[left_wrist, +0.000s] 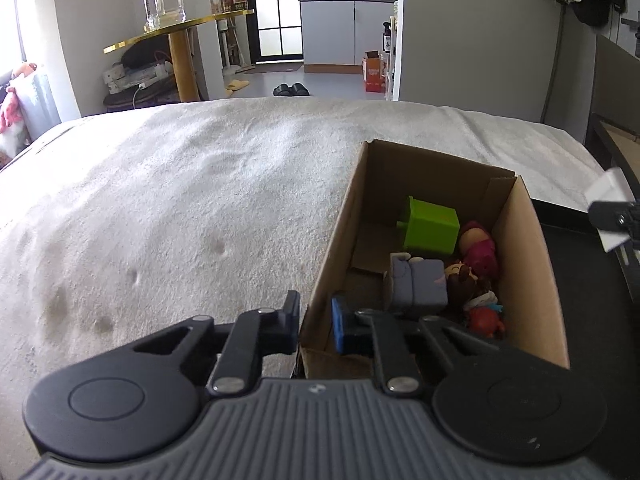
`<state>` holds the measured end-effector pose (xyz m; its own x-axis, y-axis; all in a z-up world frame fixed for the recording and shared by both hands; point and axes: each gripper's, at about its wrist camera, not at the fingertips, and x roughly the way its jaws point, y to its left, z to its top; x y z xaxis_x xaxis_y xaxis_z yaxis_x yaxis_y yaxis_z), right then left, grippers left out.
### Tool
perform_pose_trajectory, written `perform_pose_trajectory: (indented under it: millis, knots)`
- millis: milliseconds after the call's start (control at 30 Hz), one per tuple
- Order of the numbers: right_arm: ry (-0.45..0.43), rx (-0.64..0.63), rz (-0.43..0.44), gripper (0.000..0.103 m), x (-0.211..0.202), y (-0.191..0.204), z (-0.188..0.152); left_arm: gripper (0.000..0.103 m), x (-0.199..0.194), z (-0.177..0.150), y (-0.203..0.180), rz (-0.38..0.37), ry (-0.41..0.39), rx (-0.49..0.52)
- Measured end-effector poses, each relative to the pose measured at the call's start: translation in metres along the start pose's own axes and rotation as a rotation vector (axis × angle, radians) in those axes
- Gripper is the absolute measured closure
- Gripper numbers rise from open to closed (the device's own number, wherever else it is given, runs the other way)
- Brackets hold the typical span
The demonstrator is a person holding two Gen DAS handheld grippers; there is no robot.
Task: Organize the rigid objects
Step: 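Carry the white plug into the cardboard box and open the right gripper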
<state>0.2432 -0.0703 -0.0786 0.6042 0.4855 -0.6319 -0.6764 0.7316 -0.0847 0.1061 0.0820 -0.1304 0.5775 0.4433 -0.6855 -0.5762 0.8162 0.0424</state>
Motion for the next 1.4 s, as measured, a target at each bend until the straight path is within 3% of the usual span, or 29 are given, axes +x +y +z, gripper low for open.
perform_pose_trajectory:
  millis: [1000, 1067, 1400]
  knots:
    - [-0.059, -0.272, 0.113, 0.082, 0.032, 0.101, 0.040, 0.092, 0.005, 0.000, 0.021, -0.102, -0.001, -0.050]
    - [-0.073, -0.264, 0.107, 0.077, 0.033, 0.102, 0.042, 0.092, 0.005, 0.000, 0.021, -0.103, 0.000, -0.049]
    - [-0.049, -0.198, 0.068, 0.073, 0.022, 0.074, 0.029, 0.091, 0.006, 0.001, 0.017, -0.087, 0.007, -0.037]
